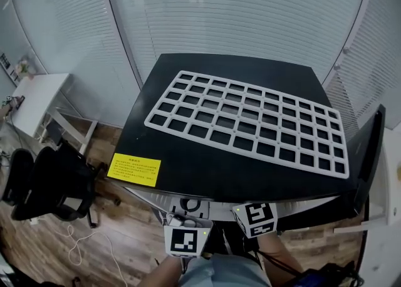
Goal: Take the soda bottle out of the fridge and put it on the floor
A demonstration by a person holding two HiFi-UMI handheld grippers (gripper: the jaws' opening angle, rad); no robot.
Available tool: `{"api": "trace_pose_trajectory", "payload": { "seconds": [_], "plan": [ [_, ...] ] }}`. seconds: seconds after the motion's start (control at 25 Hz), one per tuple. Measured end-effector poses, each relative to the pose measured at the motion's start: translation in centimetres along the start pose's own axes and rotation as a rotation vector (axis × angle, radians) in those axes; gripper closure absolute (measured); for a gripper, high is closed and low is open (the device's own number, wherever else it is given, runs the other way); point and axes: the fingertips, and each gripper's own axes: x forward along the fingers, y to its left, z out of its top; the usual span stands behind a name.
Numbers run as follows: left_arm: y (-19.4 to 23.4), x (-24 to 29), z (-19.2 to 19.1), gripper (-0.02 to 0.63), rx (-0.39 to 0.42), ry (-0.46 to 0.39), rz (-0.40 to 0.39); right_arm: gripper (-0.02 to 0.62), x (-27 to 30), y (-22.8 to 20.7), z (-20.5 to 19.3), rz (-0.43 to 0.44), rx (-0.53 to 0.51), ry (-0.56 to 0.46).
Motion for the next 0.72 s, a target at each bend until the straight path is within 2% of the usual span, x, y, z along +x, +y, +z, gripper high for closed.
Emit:
{"api": "trace_pose_trajectory", "payload": {
  "seconds": [0.12, 0.28, 0.4, 0.72],
  "plan": [
    [0.2, 0.0, 0.1, 0.589, -0.004, 0.002, 0.007, 0.432, 0.1, 0.4, 0.6, 0.011, -0.012, -0.001],
    [0.1, 0.1, 0.1, 0.589, -0.008, -0.001, 0.014, 0.474, -0.2, 0.3, 0.1, 0.021, -0.019, 0.051],
    [0.1, -0.1, 0.3, 0.589, -0.003, -0.01, 0.008, 0.485, -0.6, 0.9, 0.7, 0.035, -0.029, 0.043],
    [-0.5, -1.6, 1.2, 0.589, 0.005, -0.028, -0.028, 0.495, -2.6, 1.5, 1.9, -0.014, -0.049, 0.018]
  ]
}}
